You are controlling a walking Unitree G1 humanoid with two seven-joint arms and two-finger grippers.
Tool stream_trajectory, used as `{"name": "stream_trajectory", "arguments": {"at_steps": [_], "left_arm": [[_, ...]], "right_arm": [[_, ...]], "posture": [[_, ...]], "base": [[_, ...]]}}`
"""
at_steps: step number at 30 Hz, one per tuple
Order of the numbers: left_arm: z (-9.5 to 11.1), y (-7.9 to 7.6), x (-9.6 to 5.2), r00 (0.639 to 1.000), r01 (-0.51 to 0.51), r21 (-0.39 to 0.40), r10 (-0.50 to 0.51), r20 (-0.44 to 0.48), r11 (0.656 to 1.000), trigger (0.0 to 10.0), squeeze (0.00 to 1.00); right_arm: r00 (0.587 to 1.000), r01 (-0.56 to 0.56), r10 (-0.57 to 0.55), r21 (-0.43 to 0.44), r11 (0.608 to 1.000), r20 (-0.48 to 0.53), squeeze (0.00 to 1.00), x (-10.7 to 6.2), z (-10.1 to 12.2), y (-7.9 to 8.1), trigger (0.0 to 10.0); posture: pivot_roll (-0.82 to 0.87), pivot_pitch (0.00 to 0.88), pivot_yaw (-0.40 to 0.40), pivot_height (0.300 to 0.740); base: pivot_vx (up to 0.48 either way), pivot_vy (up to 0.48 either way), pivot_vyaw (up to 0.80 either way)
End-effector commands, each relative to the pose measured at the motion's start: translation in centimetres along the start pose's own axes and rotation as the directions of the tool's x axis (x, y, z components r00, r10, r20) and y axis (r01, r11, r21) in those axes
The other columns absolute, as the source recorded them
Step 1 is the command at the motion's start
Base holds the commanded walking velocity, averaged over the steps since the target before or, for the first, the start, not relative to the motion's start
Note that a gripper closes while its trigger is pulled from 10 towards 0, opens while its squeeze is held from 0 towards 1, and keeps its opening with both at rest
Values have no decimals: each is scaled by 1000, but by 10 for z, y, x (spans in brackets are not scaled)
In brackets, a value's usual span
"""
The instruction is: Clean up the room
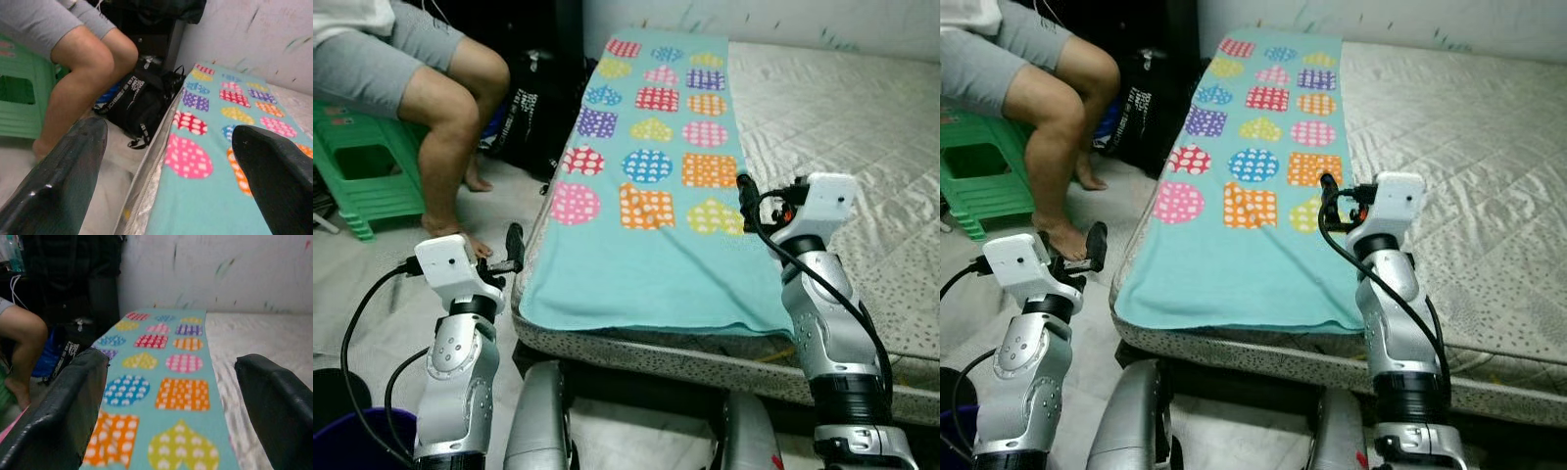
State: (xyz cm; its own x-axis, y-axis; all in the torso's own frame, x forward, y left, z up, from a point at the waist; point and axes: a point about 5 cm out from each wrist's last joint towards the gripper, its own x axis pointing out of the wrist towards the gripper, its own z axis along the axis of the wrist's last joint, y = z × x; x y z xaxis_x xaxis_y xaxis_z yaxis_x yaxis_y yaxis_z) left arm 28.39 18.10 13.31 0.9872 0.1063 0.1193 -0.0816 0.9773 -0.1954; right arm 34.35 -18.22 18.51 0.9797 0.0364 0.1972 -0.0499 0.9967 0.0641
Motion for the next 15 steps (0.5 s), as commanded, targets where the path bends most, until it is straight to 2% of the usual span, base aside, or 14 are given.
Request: {"name": "stream_trajectory", "arguments": {"at_steps": [1, 9, 15], "left_arm": [[-2, -2, 1, 1000, 1, 8, -1, -1, 1000, 10000, 0], [-14, -1, -4, 999, -28, -4, 28, -42, 1000, 10000, 0], [-18, -1, 2, 998, -39, -11, 38, -57, 999, 10000, 0]], "right_arm": [[1000, -13, 13, -18, 1000, 8, 0, 3, 2, 1, 10000], [1000, 18, -18, -65, 998, 3, 0, 4, 0, -2, 10000], [999, 23, -25, -57, 998, -37, 0, 4, -10, 0, 10000]], "posture": [[80, 7, -3, 648], [59, 0, 29, 697], [50, 0, 55, 740]], "base": [[0, 0, 0], [0, 0, 0], [0, 0, 0]]}}
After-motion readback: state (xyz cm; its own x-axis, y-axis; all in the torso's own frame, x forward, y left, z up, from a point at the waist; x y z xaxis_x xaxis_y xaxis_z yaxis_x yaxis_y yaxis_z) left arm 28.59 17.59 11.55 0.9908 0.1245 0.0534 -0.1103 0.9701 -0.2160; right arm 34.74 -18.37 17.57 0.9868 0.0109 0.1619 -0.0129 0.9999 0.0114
